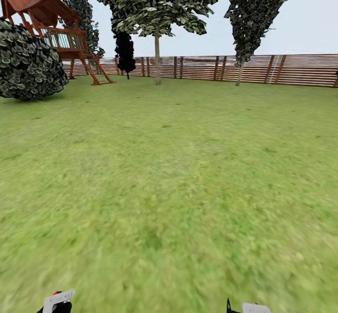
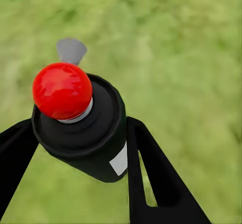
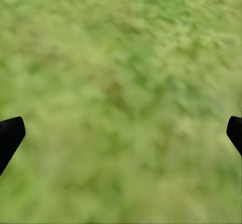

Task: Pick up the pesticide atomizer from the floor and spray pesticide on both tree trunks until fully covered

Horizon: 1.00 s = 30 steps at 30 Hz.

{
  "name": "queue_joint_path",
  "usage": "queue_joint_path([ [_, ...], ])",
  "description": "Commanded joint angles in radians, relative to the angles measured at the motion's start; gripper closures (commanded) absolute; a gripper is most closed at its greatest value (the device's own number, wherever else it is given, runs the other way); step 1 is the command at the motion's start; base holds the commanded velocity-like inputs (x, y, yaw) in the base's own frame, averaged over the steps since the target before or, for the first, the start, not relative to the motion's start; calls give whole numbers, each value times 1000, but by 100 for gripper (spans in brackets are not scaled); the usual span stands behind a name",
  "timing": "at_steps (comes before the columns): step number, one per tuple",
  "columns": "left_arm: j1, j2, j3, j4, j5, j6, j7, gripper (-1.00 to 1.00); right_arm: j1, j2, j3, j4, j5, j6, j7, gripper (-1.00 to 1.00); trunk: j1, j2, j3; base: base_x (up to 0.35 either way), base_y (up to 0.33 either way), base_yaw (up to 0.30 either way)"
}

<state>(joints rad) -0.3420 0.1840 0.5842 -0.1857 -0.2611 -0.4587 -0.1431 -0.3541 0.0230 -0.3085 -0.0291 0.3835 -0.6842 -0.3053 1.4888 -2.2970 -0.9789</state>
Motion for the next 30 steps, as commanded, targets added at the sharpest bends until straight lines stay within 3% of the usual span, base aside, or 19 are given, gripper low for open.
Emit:
queue_joint_path([
  [1,0,0,0,0,0,0,1,100,0,0,0,0,0,0,0,-100,0,0,0,339,0,0],
  [30,1,2,1,11,0,0,10,100,0,0,0,0,0,0,0,-100,0,0,0,339,0,0],
])
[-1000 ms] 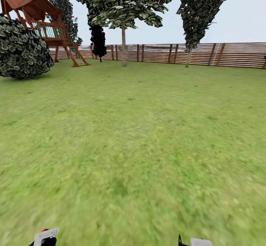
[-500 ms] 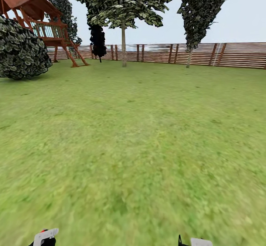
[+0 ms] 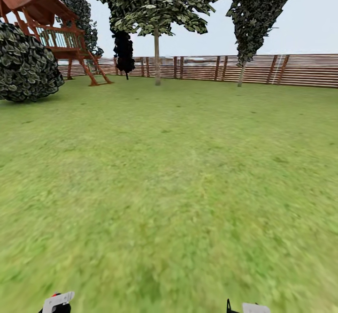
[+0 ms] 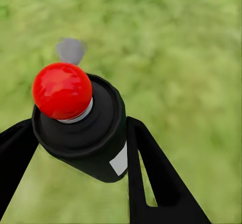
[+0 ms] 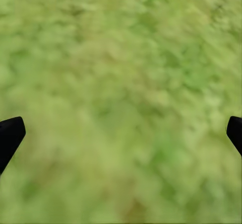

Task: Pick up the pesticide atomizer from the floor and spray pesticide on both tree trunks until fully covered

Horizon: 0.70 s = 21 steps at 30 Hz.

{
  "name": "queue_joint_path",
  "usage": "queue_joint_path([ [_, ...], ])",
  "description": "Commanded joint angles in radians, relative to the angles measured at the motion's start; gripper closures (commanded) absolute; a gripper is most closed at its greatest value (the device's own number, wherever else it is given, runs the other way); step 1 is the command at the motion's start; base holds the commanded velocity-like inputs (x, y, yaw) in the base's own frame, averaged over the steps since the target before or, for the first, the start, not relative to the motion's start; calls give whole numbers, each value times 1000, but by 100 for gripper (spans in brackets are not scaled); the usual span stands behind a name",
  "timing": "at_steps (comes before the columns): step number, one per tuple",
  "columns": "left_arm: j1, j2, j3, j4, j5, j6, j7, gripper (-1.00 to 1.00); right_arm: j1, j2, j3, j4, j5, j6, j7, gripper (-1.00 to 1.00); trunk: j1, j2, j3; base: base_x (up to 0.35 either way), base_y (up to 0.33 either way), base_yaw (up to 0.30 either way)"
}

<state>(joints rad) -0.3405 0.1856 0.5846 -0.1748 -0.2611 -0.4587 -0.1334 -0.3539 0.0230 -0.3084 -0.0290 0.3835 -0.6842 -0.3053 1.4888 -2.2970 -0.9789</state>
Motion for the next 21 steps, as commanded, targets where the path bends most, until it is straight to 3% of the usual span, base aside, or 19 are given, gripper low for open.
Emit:
queue_joint_path([
  [1,0,0,0,0,0,0,0,100,0,0,0,0,0,0,0,-100,0,0,0,339,0,0],
  [21,0,-1,0,1,0,0,0,100,0,0,0,0,0,0,0,-100,0,0,0,339,0,0],
])
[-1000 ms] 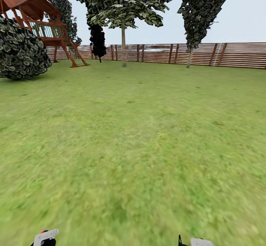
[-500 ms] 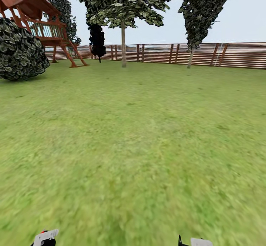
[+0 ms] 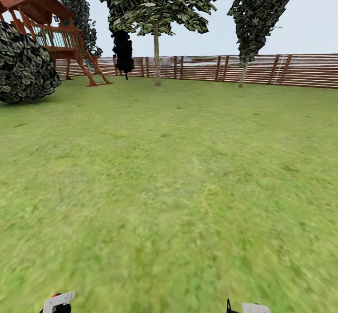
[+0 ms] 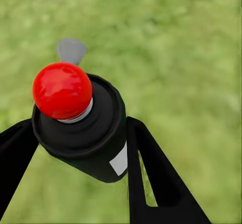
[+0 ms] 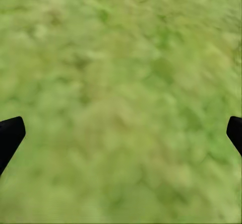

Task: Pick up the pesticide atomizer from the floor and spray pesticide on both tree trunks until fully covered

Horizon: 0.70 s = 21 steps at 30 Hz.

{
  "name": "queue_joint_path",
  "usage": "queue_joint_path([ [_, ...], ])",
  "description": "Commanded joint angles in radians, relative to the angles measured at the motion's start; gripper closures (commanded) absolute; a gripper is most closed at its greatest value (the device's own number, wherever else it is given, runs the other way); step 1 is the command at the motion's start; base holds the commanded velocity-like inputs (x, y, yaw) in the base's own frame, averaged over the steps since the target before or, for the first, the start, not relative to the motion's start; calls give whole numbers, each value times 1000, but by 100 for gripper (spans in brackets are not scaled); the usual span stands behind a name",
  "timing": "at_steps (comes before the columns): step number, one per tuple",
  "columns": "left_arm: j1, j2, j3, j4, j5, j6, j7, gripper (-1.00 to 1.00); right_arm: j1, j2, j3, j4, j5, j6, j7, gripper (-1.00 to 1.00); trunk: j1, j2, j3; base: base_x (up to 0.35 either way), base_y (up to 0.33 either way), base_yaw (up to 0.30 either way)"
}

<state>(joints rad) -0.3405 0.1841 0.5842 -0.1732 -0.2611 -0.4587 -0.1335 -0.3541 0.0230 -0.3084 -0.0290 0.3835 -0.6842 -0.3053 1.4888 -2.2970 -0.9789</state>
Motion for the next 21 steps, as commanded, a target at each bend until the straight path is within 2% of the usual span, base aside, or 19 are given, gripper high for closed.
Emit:
queue_joint_path([
  [1,0,0,0,0,0,0,0,100,0,0,0,0,0,0,0,-100,0,0,0,339,0,0],
  [21,14,0,0,-2,1,-1,2,100,0,0,0,0,0,0,0,-100,0,0,0,339,0,0],
])
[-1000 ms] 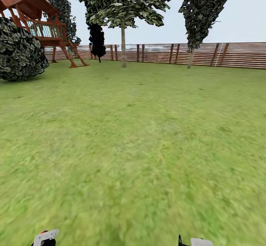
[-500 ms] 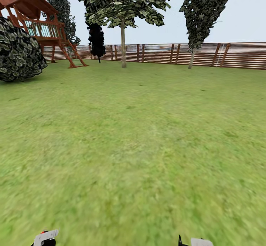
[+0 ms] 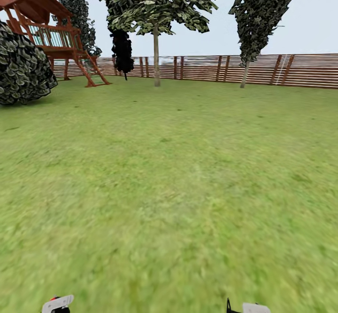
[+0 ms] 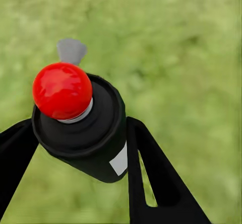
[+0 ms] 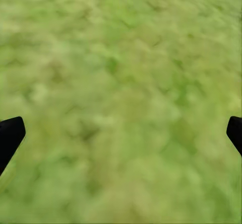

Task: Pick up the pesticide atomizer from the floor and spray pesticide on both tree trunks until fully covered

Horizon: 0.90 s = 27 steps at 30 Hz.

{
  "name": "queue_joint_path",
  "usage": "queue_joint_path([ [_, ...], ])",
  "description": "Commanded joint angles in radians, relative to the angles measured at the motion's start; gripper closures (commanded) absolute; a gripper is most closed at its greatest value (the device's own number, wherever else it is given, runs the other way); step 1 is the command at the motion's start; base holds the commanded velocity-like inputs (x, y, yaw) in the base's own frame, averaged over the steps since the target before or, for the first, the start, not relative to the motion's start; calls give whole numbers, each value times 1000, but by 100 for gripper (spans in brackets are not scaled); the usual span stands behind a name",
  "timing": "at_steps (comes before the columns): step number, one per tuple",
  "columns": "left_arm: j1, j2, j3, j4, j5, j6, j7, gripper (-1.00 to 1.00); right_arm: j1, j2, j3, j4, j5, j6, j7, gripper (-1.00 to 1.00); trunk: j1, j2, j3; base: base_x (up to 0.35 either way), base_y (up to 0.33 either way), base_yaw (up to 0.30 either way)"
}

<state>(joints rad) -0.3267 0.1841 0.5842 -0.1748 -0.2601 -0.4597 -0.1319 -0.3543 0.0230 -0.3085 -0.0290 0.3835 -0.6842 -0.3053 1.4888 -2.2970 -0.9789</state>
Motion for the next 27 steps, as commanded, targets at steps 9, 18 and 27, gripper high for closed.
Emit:
queue_joint_path([
  [9,0,1,1,0,1,0,0,100,0,0,0,0,0,0,0,-100,0,0,0,339,0,0],
  [18,1,3,2,0,1,0,0,100,0,0,0,0,0,0,0,-100,0,0,0,339,0,0],
  [27,1,5,2,-2,1,0,0,100,0,0,0,0,0,0,0,-100,0,0,0,339,0,0],
])
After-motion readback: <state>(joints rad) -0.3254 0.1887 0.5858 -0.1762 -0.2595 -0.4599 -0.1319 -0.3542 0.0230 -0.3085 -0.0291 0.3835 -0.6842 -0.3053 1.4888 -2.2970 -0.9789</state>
